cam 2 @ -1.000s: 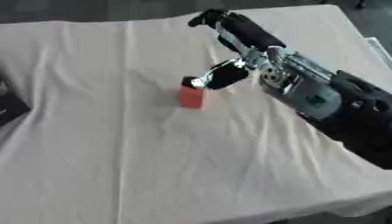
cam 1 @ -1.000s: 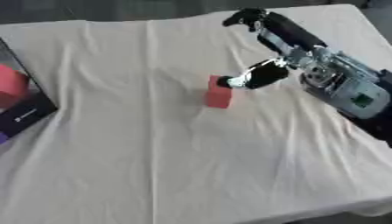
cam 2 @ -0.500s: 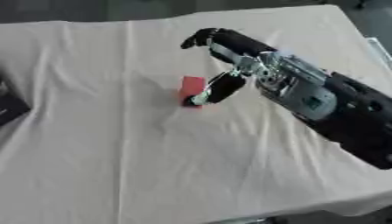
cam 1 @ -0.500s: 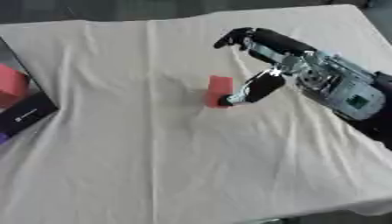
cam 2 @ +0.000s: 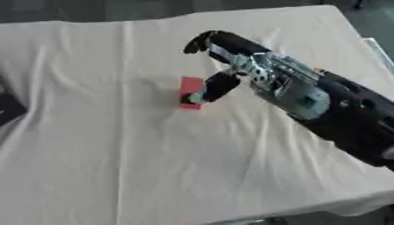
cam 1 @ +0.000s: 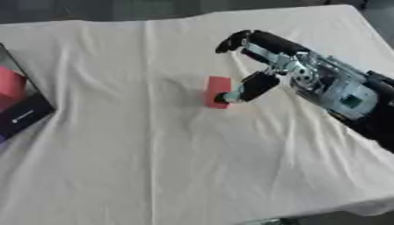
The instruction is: Pick up the objects with one hand, pass them to the other hand, and then place them into the box on the other side of the table.
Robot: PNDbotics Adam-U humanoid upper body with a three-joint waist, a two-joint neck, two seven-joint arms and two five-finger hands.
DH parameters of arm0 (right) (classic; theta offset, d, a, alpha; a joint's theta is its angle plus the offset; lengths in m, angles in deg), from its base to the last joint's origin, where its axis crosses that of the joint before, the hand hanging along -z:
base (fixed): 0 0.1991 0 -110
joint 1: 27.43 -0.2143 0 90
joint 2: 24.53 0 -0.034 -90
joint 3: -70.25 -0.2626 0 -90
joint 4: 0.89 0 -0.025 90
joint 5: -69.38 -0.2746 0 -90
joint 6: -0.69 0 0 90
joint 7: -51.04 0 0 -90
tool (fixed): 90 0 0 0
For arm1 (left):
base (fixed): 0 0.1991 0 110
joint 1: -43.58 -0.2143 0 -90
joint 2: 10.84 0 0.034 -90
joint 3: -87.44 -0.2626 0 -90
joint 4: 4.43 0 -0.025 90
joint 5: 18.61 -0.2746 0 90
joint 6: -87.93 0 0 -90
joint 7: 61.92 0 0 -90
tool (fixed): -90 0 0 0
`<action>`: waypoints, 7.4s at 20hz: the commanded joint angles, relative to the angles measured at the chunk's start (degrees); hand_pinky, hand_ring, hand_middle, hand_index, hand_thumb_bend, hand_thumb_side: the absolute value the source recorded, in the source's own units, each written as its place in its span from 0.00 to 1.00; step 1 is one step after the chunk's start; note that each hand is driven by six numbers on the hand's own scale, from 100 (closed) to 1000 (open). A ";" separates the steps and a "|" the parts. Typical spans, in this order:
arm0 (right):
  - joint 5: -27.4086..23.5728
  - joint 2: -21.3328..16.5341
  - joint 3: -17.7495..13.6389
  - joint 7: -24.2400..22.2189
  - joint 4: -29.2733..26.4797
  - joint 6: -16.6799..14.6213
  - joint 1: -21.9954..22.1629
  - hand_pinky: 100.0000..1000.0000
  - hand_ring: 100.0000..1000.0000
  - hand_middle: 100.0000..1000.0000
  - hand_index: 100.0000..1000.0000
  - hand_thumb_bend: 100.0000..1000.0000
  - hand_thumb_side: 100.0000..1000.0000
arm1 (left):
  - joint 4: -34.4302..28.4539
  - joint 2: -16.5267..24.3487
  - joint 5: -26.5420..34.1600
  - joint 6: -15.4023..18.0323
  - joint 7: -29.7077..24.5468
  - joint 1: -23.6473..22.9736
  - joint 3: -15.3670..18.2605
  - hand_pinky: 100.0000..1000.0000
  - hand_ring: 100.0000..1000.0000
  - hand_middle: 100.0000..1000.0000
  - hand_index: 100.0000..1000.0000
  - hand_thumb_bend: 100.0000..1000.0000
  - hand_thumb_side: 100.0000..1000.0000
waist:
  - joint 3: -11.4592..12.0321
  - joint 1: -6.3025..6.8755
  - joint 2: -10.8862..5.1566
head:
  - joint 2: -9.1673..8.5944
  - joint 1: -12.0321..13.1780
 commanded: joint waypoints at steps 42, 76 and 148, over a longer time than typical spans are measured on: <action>-2.92 -3.09 -2.14 3.76 -0.55 9.46 3.77 0.83 0.83 0.73 0.78 0.43 0.18 | 0.03 0.45 -3.58 0.20 -0.61 1.64 -0.20 0.99 0.73 0.64 0.70 0.02 0.66 | 2.70 -0.86 4.79 | -4.69 -3.72; -11.04 -2.25 -2.33 17.11 -0.55 9.93 3.52 0.55 0.71 0.45 0.40 0.36 0.01 | 1.53 0.63 -4.08 0.36 0.12 0.92 0.07 0.99 0.73 0.64 0.69 0.00 0.64 | 1.53 -0.63 3.05 | -3.18 -3.49; -32.84 3.86 10.96 42.12 -0.55 -27.99 -3.53 0.29 0.67 0.45 0.42 0.40 0.02 | -18.07 -14.53 1.73 11.77 -26.82 20.53 -18.87 0.90 0.76 0.76 0.83 0.35 0.36 | 2.72 1.11 -0.29 | -2.65 1.02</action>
